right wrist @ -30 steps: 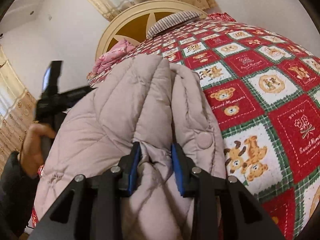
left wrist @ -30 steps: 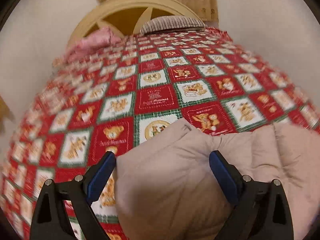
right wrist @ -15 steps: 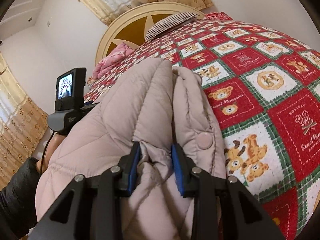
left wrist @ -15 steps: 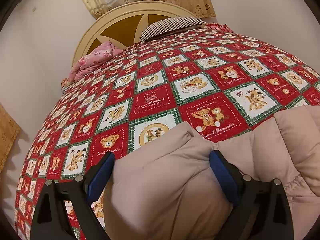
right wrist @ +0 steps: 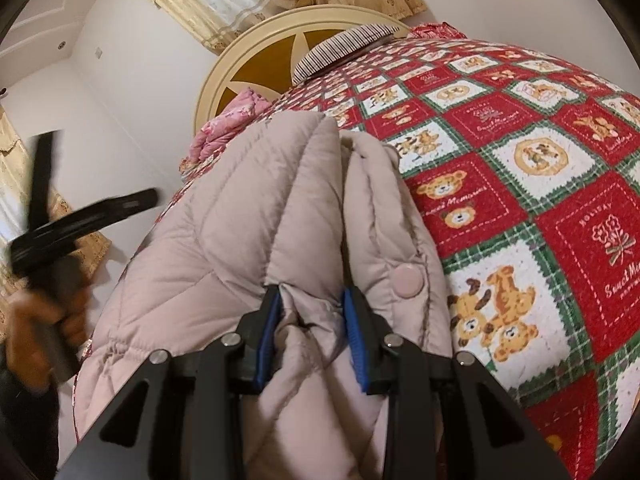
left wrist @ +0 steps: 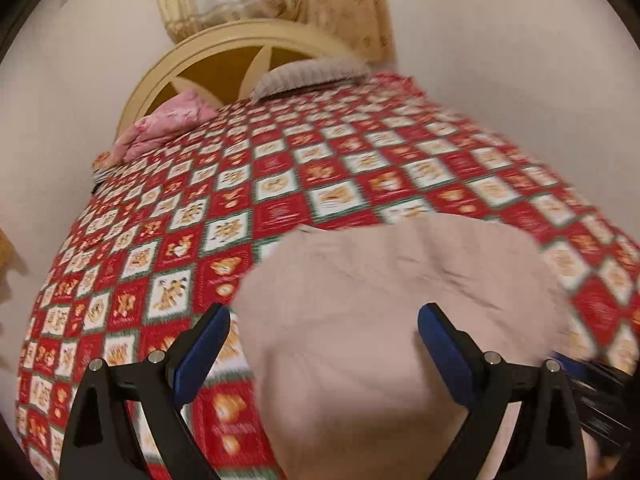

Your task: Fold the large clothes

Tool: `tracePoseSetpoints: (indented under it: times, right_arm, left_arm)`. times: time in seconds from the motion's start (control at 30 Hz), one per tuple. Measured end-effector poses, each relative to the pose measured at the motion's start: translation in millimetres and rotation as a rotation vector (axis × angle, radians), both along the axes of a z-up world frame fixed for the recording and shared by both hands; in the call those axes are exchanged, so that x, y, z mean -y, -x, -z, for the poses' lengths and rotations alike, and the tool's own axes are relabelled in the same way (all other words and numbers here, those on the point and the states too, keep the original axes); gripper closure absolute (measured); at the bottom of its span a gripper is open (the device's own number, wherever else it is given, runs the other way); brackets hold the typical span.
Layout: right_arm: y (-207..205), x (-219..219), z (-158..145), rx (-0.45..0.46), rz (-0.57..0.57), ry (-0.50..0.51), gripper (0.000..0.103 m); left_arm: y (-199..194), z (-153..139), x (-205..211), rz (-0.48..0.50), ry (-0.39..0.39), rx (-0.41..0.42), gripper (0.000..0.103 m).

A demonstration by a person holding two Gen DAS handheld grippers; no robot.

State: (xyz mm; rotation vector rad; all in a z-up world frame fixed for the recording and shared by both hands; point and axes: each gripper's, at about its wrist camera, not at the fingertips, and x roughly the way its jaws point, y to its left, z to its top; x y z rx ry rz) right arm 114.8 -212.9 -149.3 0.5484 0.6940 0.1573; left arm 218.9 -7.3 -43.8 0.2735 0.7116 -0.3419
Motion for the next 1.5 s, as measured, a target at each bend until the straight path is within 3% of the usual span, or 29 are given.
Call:
tracePoseSetpoints:
  times: [0.13,0.23,0.4,0.43,0.5,0.57,0.67,0.7,0.83,0.9,1.07,1.33,1.5]
  right_arm:
    - [1,-1,0,0.001,0.005,0.010,0.071]
    - [2,-3,-2,-0.001,0.014,0.024,0.070]
    - [10,-4,-13,-0.044,0.059,0.028,0.067]
    - [13,-1,-21,-0.061,0.077,0.008,0.067]
    - [22,4,-44,-0.006,0.103,0.007,0.063]
    - [21,3,-74,0.057,0.105,0.071,0.063]
    - [-14,-4,-97,0.031,0.025,0.120,0.048]
    - [-29,-8,-100,0.022,0.005,0.146,0.048]
    - [-88,-26,-72,-0.110,-0.051,0.284,0.049]
    - [-98,-22,-46,-0.143,-0.041,0.241,0.045]
    - [-94,-3,-21,-0.118,-0.013,0.143,0.041]
    - [-97,-14,-20,-0.127,0.002,0.235,0.040]
    - [-76,-4,-33,-0.123,0.026,0.176,0.034]
  left_arm:
    - [27,18,20,0.036,0.021,-0.044,0.007]
    - [26,44,33,0.031,0.001,-0.071,0.006]
    - [20,51,27,0.015,0.022,-0.076,0.001]
    - [21,53,28,0.012,0.013,-0.061,0.001]
    - [20,54,28,0.002,0.014,-0.046,0.001]
    - [20,57,30,-0.006,0.013,-0.037,0.001]
    - [22,59,36,-0.013,0.004,-0.025,0.001]
    - [22,60,37,-0.014,0.003,-0.024,0.001]
    - [23,61,39,-0.015,0.010,-0.024,0.001]
    - [22,62,39,-0.017,0.016,-0.026,0.001]
    - [22,66,45,-0.009,0.019,-0.011,0.001]
    - [24,70,49,-0.020,-0.011,0.024,0.001]
    - [29,61,38,0.005,0.020,0.012,0.001]
